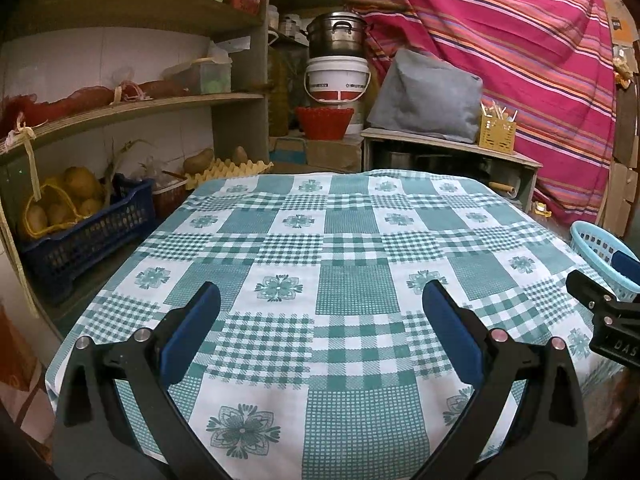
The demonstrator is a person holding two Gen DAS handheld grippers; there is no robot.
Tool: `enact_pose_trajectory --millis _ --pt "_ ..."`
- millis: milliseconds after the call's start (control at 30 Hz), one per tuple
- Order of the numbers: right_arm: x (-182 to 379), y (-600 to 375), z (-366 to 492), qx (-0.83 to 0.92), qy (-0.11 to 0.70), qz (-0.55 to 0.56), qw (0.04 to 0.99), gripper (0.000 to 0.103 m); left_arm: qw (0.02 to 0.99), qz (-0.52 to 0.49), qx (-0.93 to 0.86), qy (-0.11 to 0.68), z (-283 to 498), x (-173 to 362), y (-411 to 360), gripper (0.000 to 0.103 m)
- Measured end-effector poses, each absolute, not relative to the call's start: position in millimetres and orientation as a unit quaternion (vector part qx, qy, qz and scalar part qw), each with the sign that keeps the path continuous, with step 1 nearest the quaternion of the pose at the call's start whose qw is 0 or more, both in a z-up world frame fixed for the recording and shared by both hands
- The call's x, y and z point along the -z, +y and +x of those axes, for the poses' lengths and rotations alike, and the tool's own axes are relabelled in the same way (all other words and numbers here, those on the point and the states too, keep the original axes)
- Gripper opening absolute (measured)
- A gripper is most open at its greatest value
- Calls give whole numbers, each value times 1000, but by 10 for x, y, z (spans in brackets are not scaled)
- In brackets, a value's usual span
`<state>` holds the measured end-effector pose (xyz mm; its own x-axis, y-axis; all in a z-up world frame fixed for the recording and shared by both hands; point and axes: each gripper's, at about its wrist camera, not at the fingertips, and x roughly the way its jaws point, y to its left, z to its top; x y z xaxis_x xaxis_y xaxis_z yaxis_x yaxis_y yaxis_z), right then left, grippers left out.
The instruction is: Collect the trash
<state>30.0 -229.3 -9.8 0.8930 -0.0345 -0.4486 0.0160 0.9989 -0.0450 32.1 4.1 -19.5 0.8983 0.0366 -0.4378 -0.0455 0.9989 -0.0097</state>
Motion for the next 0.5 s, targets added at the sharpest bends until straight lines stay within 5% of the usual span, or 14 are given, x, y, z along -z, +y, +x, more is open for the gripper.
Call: enact_pose_trajectory --millis 500 --pt "101 -2308 299 13 233 -21 972 98 975 -7 -21 223 315 173 56 98"
